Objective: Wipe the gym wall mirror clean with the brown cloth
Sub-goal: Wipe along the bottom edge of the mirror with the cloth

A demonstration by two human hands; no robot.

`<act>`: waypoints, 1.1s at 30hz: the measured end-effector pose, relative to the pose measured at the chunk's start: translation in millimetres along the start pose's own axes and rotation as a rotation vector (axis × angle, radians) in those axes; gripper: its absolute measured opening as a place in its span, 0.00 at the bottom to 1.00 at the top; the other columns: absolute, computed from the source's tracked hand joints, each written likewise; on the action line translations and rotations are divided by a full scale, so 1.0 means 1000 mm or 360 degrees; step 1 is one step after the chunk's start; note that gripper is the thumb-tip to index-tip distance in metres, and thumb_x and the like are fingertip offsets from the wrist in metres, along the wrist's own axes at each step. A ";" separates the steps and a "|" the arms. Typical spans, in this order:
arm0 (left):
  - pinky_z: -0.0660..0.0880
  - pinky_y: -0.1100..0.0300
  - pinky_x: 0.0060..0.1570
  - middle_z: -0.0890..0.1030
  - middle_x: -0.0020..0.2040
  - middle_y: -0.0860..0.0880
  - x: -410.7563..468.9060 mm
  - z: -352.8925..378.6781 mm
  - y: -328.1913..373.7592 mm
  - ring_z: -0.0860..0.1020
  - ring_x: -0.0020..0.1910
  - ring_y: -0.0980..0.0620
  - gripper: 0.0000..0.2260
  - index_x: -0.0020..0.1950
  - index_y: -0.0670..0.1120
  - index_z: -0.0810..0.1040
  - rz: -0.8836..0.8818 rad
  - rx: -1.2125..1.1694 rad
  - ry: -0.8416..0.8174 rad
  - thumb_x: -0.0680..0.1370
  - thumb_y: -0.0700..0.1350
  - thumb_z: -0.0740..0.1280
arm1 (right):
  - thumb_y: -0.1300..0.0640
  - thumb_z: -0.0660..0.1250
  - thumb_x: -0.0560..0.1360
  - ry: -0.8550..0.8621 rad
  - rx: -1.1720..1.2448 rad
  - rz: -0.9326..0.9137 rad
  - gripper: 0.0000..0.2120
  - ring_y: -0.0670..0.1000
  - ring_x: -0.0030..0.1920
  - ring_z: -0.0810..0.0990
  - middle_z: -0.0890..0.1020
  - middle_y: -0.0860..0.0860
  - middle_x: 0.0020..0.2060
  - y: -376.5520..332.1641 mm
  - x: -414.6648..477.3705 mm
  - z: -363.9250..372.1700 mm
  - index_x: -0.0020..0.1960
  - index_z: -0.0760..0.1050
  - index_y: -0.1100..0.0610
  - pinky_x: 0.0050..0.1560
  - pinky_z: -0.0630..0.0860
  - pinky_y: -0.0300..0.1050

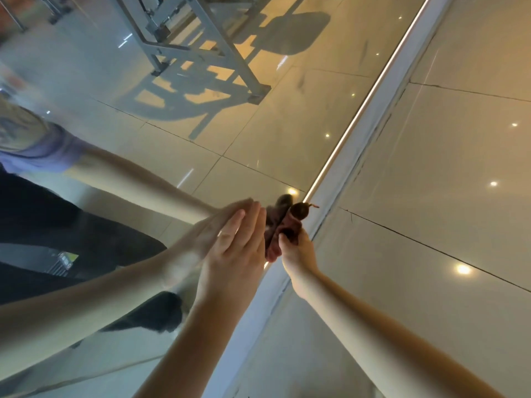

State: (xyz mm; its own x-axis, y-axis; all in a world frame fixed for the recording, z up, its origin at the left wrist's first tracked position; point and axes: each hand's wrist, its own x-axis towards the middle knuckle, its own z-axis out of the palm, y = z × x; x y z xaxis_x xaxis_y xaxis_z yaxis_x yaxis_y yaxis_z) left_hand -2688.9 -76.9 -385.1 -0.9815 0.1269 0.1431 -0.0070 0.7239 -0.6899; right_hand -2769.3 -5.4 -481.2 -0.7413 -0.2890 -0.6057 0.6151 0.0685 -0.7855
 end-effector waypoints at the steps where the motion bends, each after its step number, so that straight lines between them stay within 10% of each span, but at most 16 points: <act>1: 0.48 0.49 0.76 0.75 0.71 0.41 0.002 0.002 0.001 0.62 0.74 0.43 0.24 0.69 0.38 0.75 -0.0008 0.0023 0.0025 0.77 0.42 0.52 | 0.63 0.60 0.80 -0.0018 0.0011 0.0029 0.15 0.51 0.55 0.79 0.81 0.51 0.56 0.000 0.000 0.000 0.64 0.74 0.53 0.50 0.71 0.41; 8: 0.53 0.50 0.77 0.72 0.73 0.41 0.023 0.007 0.007 0.64 0.76 0.43 0.24 0.68 0.40 0.77 0.0036 0.0011 -0.0117 0.73 0.46 0.63 | 0.63 0.64 0.78 0.0198 0.0080 -0.0362 0.14 0.46 0.51 0.80 0.83 0.48 0.50 -0.059 0.035 -0.024 0.62 0.77 0.54 0.47 0.72 0.34; 14: 0.46 0.48 0.77 0.74 0.72 0.41 0.026 0.008 0.005 0.60 0.75 0.42 0.31 0.69 0.37 0.72 0.0000 -0.0013 -0.0234 0.70 0.51 0.71 | 0.59 0.59 0.81 0.0158 -0.0190 -0.0202 0.15 0.53 0.57 0.79 0.81 0.51 0.56 -0.038 0.040 -0.017 0.66 0.72 0.51 0.62 0.75 0.55; 23: 0.54 0.52 0.76 0.78 0.67 0.42 0.069 0.008 0.009 0.72 0.72 0.44 0.21 0.66 0.38 0.78 -0.0083 -0.0162 -0.0027 0.75 0.45 0.61 | 0.65 0.61 0.78 0.0202 0.0020 -0.0284 0.14 0.49 0.47 0.80 0.83 0.50 0.48 -0.069 0.054 -0.028 0.60 0.77 0.54 0.42 0.74 0.37; 26: 0.58 0.53 0.74 0.78 0.68 0.41 0.084 0.007 0.008 0.73 0.71 0.45 0.21 0.67 0.37 0.77 -0.0069 -0.0180 0.0033 0.76 0.44 0.59 | 0.63 0.61 0.79 0.0296 -0.0105 -0.0452 0.14 0.48 0.49 0.80 0.82 0.48 0.48 -0.094 0.078 -0.038 0.62 0.75 0.54 0.50 0.78 0.42; 33: 0.49 0.51 0.76 0.79 0.67 0.43 0.106 0.014 0.012 0.71 0.72 0.46 0.20 0.64 0.40 0.80 -0.0019 -0.0127 -0.0035 0.75 0.46 0.63 | 0.62 0.59 0.80 0.0039 -0.0192 -0.0030 0.11 0.50 0.47 0.80 0.81 0.51 0.47 -0.064 0.075 -0.038 0.61 0.73 0.57 0.44 0.74 0.42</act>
State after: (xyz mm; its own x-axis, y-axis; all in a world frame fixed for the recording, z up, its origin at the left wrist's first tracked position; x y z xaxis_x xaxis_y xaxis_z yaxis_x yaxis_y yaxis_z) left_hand -2795.3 -64.3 -387.7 -0.9855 0.1034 0.1347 -0.0045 0.7771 -0.6294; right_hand -2874.6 4.9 -480.9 -0.7599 -0.2680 -0.5922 0.5651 0.1780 -0.8056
